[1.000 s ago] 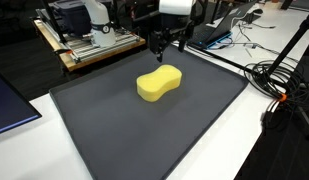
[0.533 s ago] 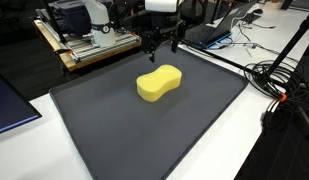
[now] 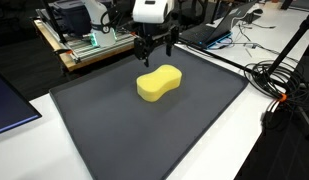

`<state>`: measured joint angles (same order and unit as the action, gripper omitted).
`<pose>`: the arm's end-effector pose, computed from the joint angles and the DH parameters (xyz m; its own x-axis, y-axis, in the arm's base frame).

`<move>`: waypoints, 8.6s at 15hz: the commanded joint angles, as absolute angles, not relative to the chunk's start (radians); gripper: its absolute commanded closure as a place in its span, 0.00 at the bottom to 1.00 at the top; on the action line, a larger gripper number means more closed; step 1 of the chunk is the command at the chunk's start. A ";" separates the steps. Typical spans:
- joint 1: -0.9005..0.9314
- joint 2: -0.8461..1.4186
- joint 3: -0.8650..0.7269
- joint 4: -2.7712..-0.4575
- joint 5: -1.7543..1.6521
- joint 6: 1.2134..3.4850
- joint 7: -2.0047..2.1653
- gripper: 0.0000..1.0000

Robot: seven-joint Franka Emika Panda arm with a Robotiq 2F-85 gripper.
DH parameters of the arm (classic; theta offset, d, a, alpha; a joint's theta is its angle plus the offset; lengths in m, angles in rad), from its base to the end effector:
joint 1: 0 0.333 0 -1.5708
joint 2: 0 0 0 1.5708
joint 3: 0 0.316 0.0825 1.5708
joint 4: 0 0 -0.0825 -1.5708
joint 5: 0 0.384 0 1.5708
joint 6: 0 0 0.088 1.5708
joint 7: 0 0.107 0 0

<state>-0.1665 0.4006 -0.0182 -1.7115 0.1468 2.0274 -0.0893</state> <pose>0.6404 -0.1100 0.3511 0.9843 -0.1586 -0.0772 -0.1674 -0.9778 -0.1257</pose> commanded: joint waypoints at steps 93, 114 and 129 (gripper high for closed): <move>0.330 -0.097 -0.288 -2.560 -0.480 2.556 0.693 0.00; 0.136 -0.141 0.106 -2.259 -0.262 2.113 0.431 0.00; 0.132 0.313 0.101 -1.817 -0.238 2.091 -0.125 0.00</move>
